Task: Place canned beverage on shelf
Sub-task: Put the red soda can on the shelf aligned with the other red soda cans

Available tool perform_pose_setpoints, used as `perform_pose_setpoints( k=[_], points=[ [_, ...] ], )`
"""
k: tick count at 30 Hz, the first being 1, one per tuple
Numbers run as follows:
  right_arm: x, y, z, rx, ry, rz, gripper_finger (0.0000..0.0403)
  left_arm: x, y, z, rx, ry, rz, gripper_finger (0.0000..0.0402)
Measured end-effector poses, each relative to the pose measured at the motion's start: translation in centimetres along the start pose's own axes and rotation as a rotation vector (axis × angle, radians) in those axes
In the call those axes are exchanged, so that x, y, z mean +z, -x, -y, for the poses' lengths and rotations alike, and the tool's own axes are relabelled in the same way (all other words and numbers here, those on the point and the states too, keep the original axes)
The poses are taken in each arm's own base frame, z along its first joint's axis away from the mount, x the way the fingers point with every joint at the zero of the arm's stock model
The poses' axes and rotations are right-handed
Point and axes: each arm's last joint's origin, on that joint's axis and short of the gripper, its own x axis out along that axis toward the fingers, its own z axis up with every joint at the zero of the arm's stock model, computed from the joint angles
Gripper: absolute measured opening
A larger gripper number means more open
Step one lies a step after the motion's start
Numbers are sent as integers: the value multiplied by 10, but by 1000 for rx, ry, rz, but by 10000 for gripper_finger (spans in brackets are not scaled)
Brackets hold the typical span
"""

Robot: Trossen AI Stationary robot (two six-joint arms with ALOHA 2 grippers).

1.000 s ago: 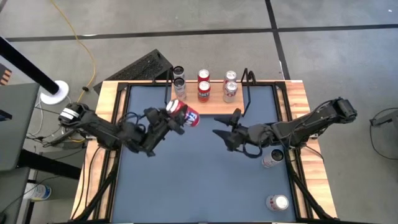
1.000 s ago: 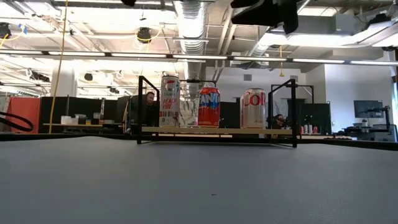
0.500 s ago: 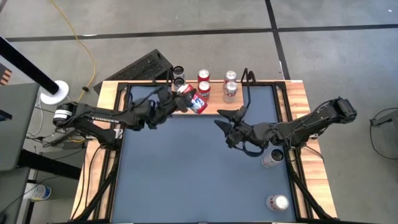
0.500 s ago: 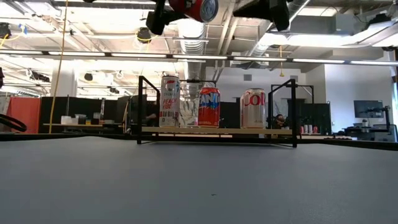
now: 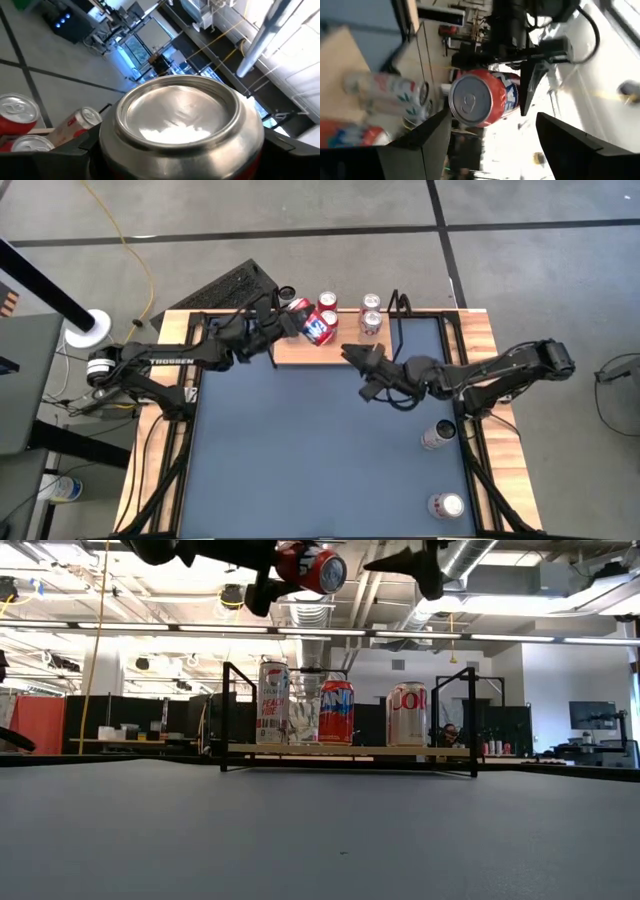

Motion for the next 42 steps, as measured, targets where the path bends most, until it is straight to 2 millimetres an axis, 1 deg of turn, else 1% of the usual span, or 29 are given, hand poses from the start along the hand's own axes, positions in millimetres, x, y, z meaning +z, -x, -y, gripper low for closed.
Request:
perform_pose_setpoints(
  k=[4,8,12,15,20,24,29,34,37,40,42],
  points=[
    [-1,-2,-2,-4,241,55,290,0,0,0,-25,14,-18,293],
    [8,-7,-10,-2,425,94,290,-3,1,3,-37,17,-36,293],
    [19,-16,-20,-17,522,88,290,-10,5,11,-67,30,-56,293],
    [26,-22,-27,-28,523,45,290,-14,8,18,-92,18,-67,293],
    [31,-23,-29,-27,513,-12,290,-20,12,23,-101,23,-82,293],
    [41,-15,-25,-54,488,-8,290,-25,15,28,-117,26,-98,293],
    [51,-7,-13,-75,445,-14,290,-28,18,34,-126,42,-93,293],
    [63,3,-6,-96,424,28,290,-26,18,34,-133,28,-73,293],
    [68,9,-6,-90,420,43,290,-24,17,35,-131,32,-54,293],
    [68,9,-6,-87,424,34,290,-20,16,40,-159,47,-39,293],
    [66,7,-6,-84,424,25,290,-20,16,42,-169,48,-47,293]
  ],
)
